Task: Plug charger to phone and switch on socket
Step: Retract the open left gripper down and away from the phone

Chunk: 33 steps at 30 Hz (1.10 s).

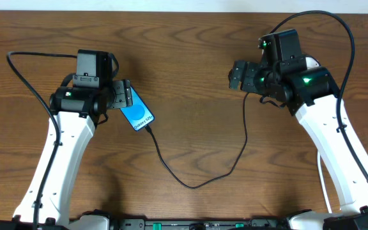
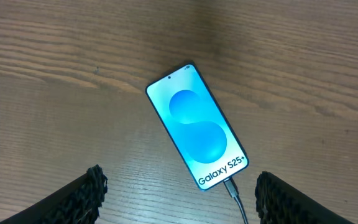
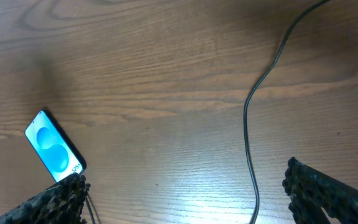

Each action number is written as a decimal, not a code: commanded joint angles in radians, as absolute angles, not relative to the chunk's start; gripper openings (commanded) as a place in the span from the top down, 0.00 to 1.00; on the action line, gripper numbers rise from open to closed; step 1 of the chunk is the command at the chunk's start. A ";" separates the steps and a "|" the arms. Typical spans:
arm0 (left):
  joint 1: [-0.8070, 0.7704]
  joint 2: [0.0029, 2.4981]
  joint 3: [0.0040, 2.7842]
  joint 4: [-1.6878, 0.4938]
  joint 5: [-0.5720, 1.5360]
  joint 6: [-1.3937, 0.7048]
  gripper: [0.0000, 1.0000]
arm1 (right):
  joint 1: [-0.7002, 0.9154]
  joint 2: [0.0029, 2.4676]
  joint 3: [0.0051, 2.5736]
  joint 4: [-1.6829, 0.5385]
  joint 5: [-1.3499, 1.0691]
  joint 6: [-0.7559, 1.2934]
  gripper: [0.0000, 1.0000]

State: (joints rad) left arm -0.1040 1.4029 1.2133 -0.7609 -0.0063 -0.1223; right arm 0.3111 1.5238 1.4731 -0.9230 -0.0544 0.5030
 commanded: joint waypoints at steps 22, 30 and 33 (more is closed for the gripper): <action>-0.102 0.939 0.870 -0.408 -0.009 -0.109 0.21 | 0.316 1.508 1.484 -0.925 -0.043 0.492 0.01; -0.101 0.721 0.633 -0.163 -0.009 -0.109 0.21 | 0.316 1.508 1.484 -0.925 -0.043 0.492 0.01; -0.101 0.647 0.551 -0.085 -0.009 -0.109 0.21 | 0.316 1.508 1.484 -0.925 -0.043 0.492 0.01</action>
State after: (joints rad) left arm -0.1040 0.7090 0.6144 -0.1276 -0.0059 -0.1223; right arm 0.3111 1.5238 1.4734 -0.9230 -0.0544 0.5030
